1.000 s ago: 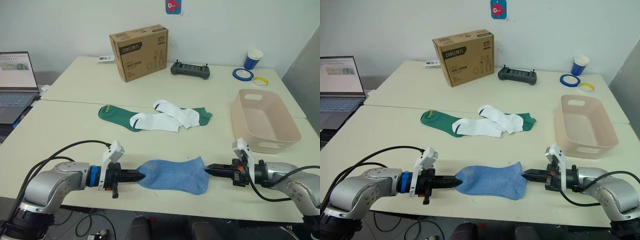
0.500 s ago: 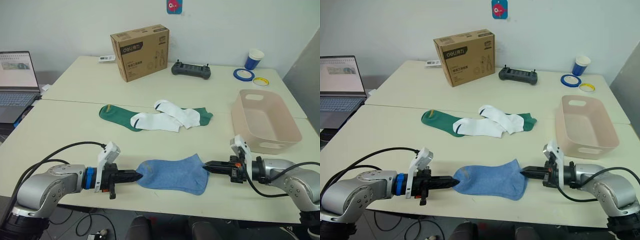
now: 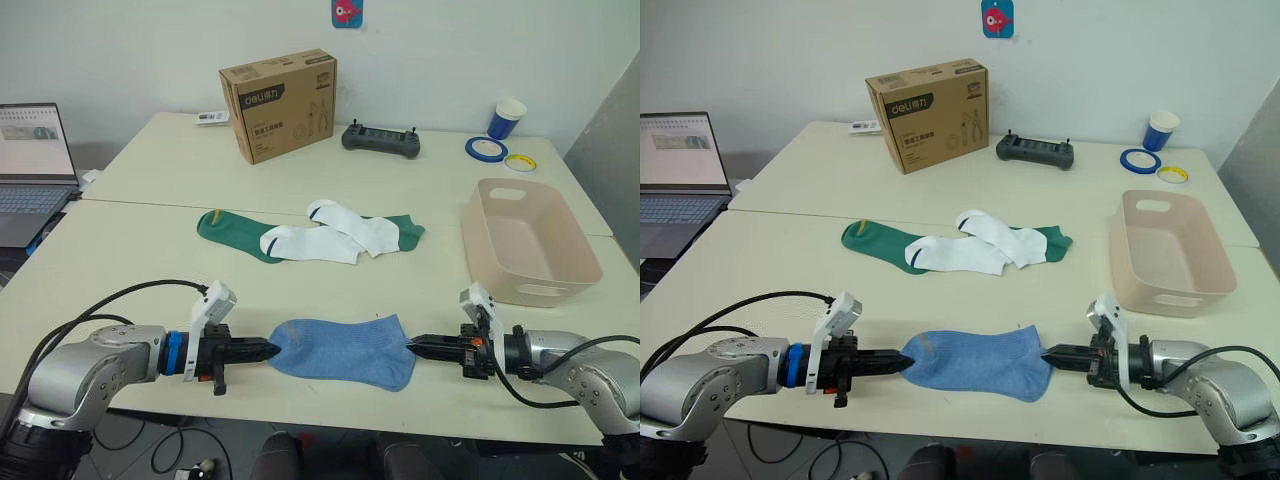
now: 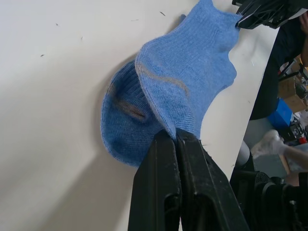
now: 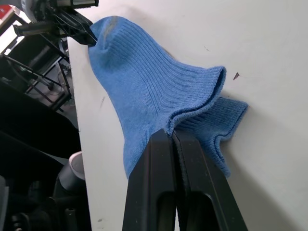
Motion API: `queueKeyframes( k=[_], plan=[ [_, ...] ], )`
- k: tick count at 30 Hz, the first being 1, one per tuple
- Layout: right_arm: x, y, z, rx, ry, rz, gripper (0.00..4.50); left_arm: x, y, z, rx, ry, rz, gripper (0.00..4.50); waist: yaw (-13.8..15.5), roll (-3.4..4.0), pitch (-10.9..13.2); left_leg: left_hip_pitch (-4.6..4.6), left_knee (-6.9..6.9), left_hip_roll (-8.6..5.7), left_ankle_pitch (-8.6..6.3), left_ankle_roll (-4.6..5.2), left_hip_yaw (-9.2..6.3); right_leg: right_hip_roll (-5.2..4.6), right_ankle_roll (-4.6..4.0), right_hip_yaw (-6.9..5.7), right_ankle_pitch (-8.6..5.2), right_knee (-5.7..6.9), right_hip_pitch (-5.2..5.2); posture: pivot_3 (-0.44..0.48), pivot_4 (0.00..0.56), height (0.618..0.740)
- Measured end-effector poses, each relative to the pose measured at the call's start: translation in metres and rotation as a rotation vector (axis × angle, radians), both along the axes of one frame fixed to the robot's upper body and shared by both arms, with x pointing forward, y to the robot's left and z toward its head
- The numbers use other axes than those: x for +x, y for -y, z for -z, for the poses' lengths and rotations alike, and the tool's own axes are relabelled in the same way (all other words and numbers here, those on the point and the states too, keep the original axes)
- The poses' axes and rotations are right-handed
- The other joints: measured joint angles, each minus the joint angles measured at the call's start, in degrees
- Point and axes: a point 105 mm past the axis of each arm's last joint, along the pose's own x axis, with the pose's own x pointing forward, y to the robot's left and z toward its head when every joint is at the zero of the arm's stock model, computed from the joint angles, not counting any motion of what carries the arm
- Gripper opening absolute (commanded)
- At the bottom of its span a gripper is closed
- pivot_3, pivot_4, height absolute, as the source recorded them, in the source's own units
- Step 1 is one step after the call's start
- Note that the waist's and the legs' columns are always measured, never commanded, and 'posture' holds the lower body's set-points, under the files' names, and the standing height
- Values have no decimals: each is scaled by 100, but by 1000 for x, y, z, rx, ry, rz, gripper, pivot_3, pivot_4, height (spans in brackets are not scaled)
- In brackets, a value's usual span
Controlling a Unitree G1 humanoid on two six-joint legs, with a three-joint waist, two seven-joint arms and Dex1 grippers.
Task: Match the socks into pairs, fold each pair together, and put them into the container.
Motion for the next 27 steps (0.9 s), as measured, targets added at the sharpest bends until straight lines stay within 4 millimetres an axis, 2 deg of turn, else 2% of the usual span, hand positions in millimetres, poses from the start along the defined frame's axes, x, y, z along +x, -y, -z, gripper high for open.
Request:
queueKeyframes(
  k=[8, 27],
  plan=[
    [-4, 0, -6, 53, -46, -7, 0, 1, -3, 1, 0, -12, -5, 22, -1, 0, 0, 0, 1, 0, 0, 0, 0, -1, 0, 0, 0, 0, 0, 0, 150, 740],
    [1, 1, 5, -17, -12, 14, 0, 2, 2, 8, 15, -8, -1, 22, 0, 0, 0, 0, 0, 0, 0, 0, 0, -1, 0, 0, 0, -1, -1, 0, 150, 740]
  ],
)
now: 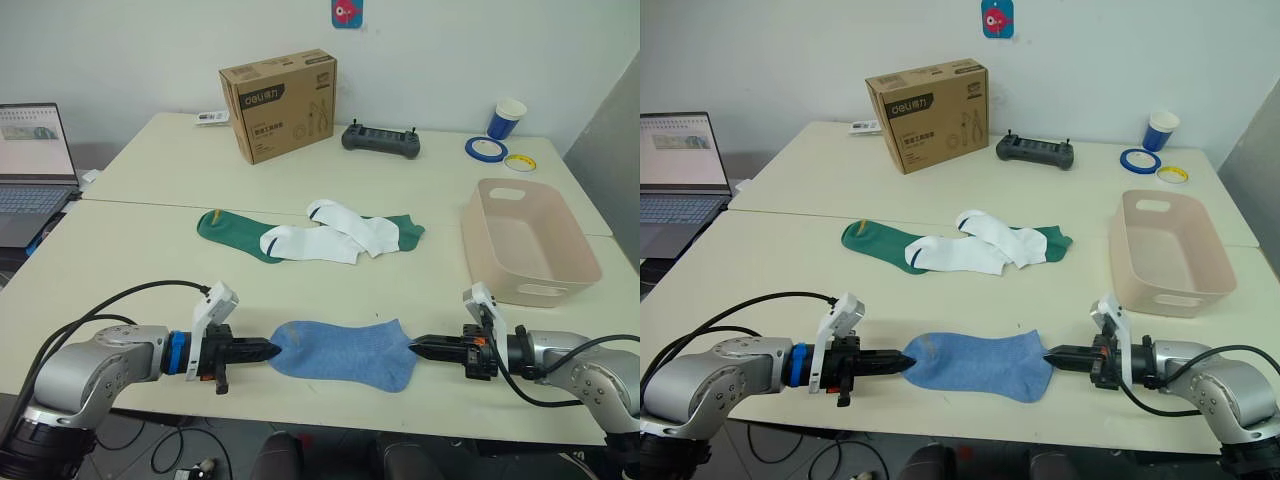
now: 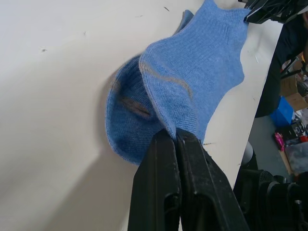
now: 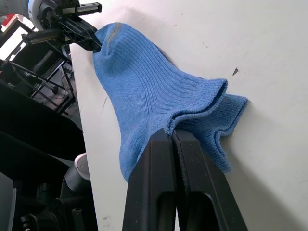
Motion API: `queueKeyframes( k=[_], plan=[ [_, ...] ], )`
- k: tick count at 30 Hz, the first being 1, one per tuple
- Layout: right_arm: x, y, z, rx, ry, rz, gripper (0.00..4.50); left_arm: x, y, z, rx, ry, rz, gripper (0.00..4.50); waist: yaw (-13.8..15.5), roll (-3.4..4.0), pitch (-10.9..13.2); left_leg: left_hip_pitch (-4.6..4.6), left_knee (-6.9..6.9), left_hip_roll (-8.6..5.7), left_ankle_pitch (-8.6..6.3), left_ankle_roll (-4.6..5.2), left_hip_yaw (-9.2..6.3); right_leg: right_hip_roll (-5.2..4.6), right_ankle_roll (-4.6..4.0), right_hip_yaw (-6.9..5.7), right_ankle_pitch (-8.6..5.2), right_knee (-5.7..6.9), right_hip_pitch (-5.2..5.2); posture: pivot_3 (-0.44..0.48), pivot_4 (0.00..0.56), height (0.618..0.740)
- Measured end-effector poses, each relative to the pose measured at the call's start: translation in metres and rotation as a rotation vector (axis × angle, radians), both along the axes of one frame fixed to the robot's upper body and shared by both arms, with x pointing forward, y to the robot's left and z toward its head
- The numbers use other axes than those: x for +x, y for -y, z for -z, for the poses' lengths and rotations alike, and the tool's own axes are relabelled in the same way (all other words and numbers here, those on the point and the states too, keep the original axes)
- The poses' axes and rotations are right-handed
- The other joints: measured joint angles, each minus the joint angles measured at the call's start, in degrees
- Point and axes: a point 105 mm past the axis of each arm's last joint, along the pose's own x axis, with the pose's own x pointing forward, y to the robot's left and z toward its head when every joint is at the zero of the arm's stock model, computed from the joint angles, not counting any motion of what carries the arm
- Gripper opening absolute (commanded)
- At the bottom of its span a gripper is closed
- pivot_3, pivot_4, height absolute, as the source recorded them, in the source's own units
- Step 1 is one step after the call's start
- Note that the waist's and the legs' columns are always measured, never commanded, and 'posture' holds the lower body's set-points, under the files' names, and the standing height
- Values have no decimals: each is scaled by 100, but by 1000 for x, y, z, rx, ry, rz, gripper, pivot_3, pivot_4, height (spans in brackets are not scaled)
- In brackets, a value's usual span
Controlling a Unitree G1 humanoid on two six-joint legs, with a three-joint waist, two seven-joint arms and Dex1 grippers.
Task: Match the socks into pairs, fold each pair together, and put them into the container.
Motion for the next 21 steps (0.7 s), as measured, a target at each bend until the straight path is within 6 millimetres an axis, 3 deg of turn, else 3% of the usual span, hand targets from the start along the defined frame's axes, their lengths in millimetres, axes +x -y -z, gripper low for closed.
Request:
queueKeyframes(
  k=[19, 21],
  plan=[
    [-1, -3, 7, -27, -4, -10, 0, 7, -5, 4, 43, 31, -23, 22, 0, 0, 0, 0, 0, 0, 0, 0, 0, 0, 0, 0, 0, 0, 0, 0, 150, 740],
    [-1, -3, 6, -26, 0, -11, 227, 7, -5, 4, 38, 34, -14, 424, 0, 0, 0, 0, 0, 0, 0, 0, 1, 0, 0, 0, 0, 0, 0, 0, 150, 740]
  ],
)
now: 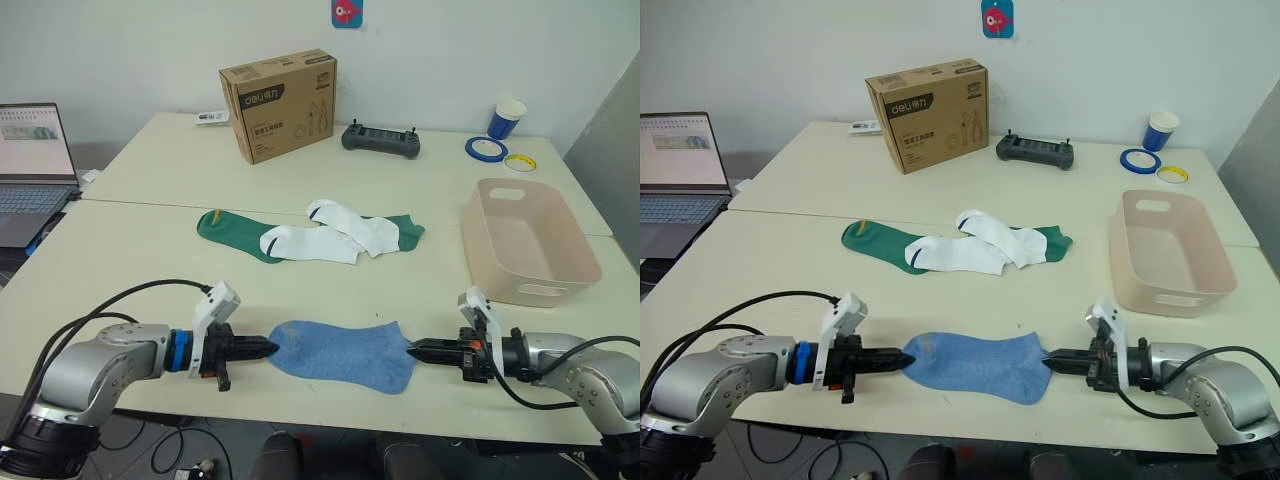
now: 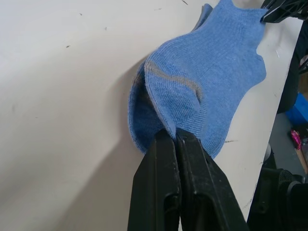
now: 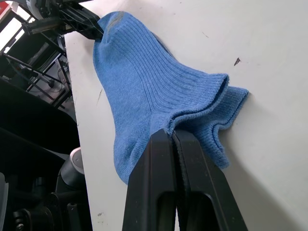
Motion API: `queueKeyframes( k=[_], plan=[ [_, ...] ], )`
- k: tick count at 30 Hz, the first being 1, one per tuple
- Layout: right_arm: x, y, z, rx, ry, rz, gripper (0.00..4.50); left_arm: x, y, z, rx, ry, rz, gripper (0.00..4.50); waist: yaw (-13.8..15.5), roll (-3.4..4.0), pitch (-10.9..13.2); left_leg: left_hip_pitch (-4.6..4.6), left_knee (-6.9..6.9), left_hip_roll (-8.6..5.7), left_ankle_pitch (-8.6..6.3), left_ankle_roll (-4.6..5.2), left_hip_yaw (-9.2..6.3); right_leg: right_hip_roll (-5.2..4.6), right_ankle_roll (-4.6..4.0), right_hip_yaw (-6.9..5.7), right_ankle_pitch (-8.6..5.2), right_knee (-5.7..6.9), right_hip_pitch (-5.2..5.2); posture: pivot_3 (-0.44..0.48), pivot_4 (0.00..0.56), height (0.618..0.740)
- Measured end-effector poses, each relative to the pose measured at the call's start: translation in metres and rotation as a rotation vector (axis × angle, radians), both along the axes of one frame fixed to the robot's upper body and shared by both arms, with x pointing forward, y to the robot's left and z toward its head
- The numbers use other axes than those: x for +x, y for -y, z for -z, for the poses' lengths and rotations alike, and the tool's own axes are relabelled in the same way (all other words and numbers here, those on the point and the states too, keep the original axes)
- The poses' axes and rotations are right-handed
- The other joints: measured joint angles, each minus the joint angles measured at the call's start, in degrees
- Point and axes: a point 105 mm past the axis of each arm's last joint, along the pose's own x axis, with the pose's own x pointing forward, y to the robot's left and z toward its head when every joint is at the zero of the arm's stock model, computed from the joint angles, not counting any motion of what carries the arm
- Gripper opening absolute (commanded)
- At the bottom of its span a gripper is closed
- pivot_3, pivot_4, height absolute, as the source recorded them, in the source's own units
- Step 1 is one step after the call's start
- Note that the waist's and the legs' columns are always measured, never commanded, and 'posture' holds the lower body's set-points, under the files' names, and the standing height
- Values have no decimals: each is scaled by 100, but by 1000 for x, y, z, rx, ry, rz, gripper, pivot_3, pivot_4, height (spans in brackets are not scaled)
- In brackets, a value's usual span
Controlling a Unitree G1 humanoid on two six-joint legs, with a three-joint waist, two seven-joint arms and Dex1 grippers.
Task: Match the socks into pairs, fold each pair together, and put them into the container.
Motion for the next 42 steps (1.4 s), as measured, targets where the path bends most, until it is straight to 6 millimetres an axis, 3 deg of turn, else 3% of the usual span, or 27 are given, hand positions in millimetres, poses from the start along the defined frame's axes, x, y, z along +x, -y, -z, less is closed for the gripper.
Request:
queueKeyframes(
  k=[2, 7, 10, 13, 17, 18, 21, 25, 28, 30, 37, 42],
  plan=[
    [1, 0, 0, -3, 10, 1, 716, 0, 0, 0, -2, 4, 4, 871, 0, 0, 0, 0, 0, 0, 0, 0, 0, 0, 0, 0, 0, 0, 0, 0, 150, 740],
    [1, 0, -1, -2, 9, -1, 2491, -1, 0, 0, -5, 2, 10, 2520, -1, 0, 0, 0, 0, 0, 0, 0, 0, 0, 0, 0, 0, 0, 0, 0, 150, 740],
    [4, 3, -6, -11, 34, 5, 3586, -2, -11, -1, 21, -10, -2, 3473, -1, 1, 1, 0, -1, 1, 0, 0, -1, 0, 0, 0, 0, 0, -2, 0, 150, 740],
    [13, 11, -22, -20, 102, 23, 3586, 6, -30, -11, 42, 29, -51, 3473, 0, 2, 1, 1, 0, 1, 0, 0, 1, 0, -1, 0, 0, 0, -2, 0, 150, 740],
    [17, 4, -43, -46, 248, -49, 3586, 16, -23, -32, 15, 187, 6, 3473, 6, 3, 2, -2, -1, -1, 0, 0, 2, -5, -1, -3, -1, -3, -2, 0, 150, 740],
    [17, -3, -47, -60, 306, -96, 3415, 20, -16, -40, -4, 243, 28, 3496, 11, 3, 2, -2, 0, 0, 0, 0, 1, -5, -1, -6, -1, -3, -1, 0, 150, 740],
    [15, -24, -46, -102, 438, -222, 2619, 25, 5, -54, -9, 392, 128, 2862, 6, 1, 1, -2, -1, -2, 0, 0, 5, -4, -1, -2, -1, -5, 0, 0, 150, 740],
    [13, -45, -20, -141, 494, -341, 1160, 16, 31, -38, -12, 442, 280, 1514, 4, 2, 1, -7, -2, -2, 0, 0, 7, -3, -2, -1, 0, -5, -4, 0, 150, 740],
    [16, -49, -14, -163, 532, -377, 50, 14, 37, -29, 23, 473, 345, 501, 4, 2, 1, -5, -1, -1, 0, 0, 5, 0, -2, -1, 0, -2, -4, 0, 150, 740],
    [15, -51, -8, -177, 553, -412, 0, 14, 39, -20, 67, 495, 397, 51, 5, 2, 1, -1, -1, -1, 0, 0, 2, 2, -3, -2, -1, -1, 0, 0, 150, 740],
    [9, -42, 15, -211, 517, -439, 0, 13, 26, 11, 183, 472, 435, 51, 7, 2, 1, -1, 2, 0, 0, 0, 5, 0, -3, 0, -1, 0, 0, 0, 150, 740],
    [9, -34, 20, -236, 514, -433, 0, 15, 23, 14, 193, 479, 425, 51, 7, 3, 0, 1, 2, 1, 0, 0, 2, 2, -3, -2, 0, 5, 1, 0, 150, 740]
  ],
)
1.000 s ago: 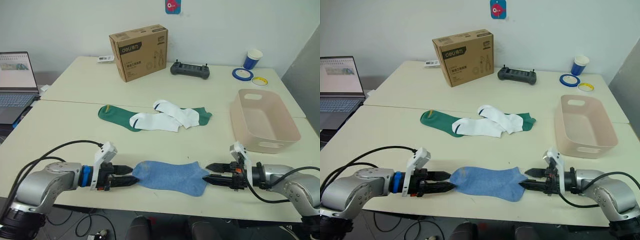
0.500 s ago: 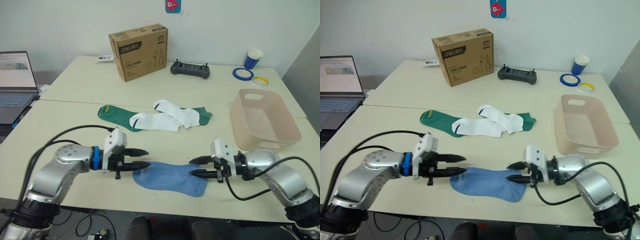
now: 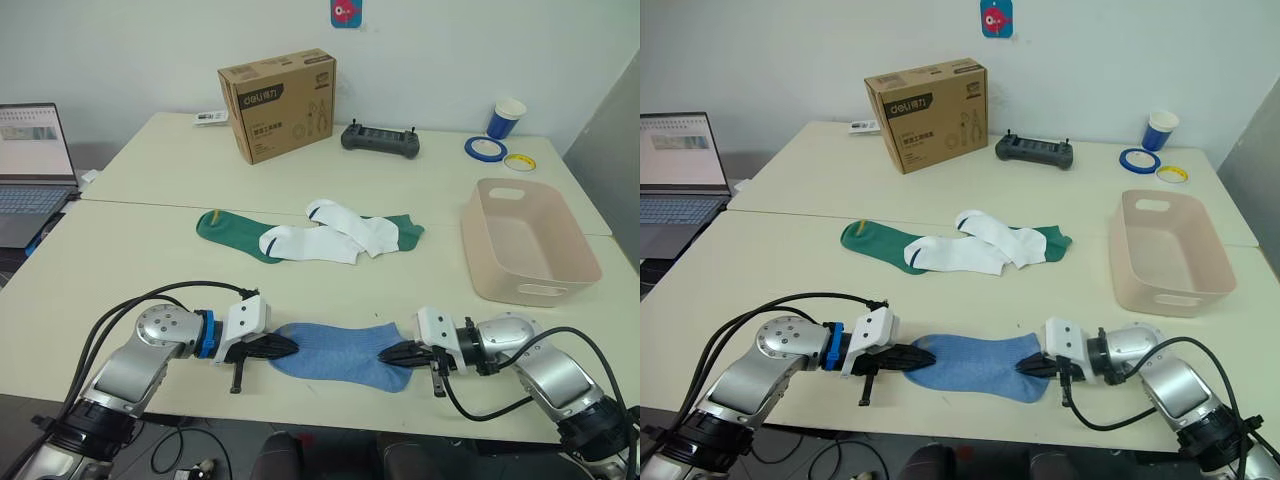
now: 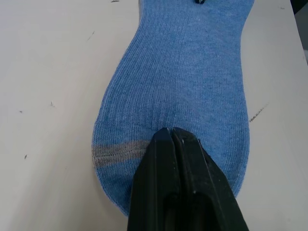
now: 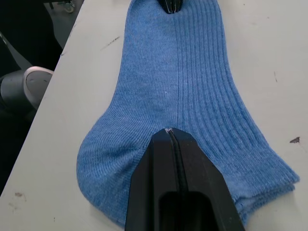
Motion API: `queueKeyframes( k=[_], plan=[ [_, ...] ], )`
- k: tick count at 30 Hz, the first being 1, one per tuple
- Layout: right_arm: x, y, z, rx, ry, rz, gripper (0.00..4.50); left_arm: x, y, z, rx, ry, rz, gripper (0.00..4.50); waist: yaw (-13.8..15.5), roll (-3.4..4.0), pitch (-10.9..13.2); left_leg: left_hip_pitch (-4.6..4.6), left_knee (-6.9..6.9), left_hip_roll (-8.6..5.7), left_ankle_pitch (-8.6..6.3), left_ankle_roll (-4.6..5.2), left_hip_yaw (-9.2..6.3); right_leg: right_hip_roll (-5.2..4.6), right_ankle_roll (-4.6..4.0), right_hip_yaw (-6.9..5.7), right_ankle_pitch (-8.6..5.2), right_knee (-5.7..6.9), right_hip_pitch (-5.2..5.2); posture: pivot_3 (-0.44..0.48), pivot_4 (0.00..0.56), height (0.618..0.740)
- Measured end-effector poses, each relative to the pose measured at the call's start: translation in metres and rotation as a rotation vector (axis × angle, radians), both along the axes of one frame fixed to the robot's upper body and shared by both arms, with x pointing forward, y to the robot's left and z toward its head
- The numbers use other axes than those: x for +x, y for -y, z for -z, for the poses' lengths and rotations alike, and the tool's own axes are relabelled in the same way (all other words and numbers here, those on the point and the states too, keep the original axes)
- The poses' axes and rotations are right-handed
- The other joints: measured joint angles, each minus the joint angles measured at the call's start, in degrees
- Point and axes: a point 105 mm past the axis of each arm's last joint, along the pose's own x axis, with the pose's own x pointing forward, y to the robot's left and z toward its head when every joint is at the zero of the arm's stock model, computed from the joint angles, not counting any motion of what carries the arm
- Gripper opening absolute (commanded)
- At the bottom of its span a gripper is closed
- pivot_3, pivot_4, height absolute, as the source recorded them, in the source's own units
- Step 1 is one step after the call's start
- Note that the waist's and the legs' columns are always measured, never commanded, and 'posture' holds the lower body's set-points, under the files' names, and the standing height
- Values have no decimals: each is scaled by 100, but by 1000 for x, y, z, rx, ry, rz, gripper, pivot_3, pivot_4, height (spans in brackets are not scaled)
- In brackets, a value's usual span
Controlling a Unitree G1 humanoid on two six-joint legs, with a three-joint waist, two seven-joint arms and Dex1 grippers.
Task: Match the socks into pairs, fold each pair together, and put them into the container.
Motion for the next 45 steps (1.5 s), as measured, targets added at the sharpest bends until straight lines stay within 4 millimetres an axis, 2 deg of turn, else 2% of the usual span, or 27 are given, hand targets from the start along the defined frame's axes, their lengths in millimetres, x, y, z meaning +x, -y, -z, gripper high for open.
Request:
queueKeyframes(
  k=[3, 10, 12, 16, 19, 25, 29, 34, 37, 45],
  plan=[
    [1, 14, 2, -27, 4, 21, 0, 1, -5, 0, -16, -16, -26, 51, -1, 0, 0, 2, 2, 0, 0, 0, 2, -1, 1, 1, 0, 0, 1, 0, 150, 740],
    [0, 33, -1, -41, -6, 65, 0, 2, -4, -2, -56, -40, -49, 51, 0, 1, 0, 2, 2, -2, 0, 0, 2, -2, 2, 2, 1, 2, 3, 0, 150, 740],
    [-2, 38, -9, -6, -44, 98, 0, 4, -1, -5, -80, -29, -50, 51, 2, 0, 0, 0, 2, -1, 0, 0, 0, -2, 2, 1, 1, 1, 3, 0, 150, 740],
    [-5, 33, -32, 130, -127, 163, 0, 4, 4, -12, -95, -4, -33, 51, 1, 0, 0, 0, 1, 1, 0, 0, -5, 2, 2, 0, 2, 2, 4, 0, 150, 740],
    [1, 42, -46, 202, -204, 292, 906, 4, 8, -23, -119, 22, -1, 0, 2, -1, -1, 1, 2, 0, 0, 0, -4, 0, 3, 1, 2, 1, 7, 0, 150, 740],
    [-3, 53, -30, 136, -290, 402, 3038, 1, 12, -35, -135, 49, 38, 0, -3, 0, 0, 1, 1, -1, 0, 0, -1, 1, 4, 3, 2, -2, 4, 0, 150, 740],
    [1, 45, -20, 136, -331, 474, 4432, -3, 22, -51, -153, 84, 101, 0, -5, 1, -1, 1, 1, 0, 0, 0, -2, 3, 4, 3, 2, -1, 4, 0, 150, 740],
    [-5, 36, -11, 89, -380, 457, 4432, -2, 24, -54, -155, 93, 102, 0, -4, 4, -3, -1, 1, -1, 0, 0, -2, 3, 4, 4, 2, -3, 4, 0, 150, 740],
    [-7, 31, -9, 79, -384, 435, 3842, -7, 27, -55, -164, 96, 114, 0, -8, 3, -3, 0, 0, 1, 0, 0, -3, 4, 4, 3, 1, -3, 4, 0, 150, 740],
    [-13, 24, -1, 57, -418, 398, 1065, -11, 31, -56, -183, 92, 121, 0, -5, 3, -3, 0, 1, 1, 0, 0, -3, 5, 4, 3, 1, -3, 4, 0, 150, 740]
  ],
)
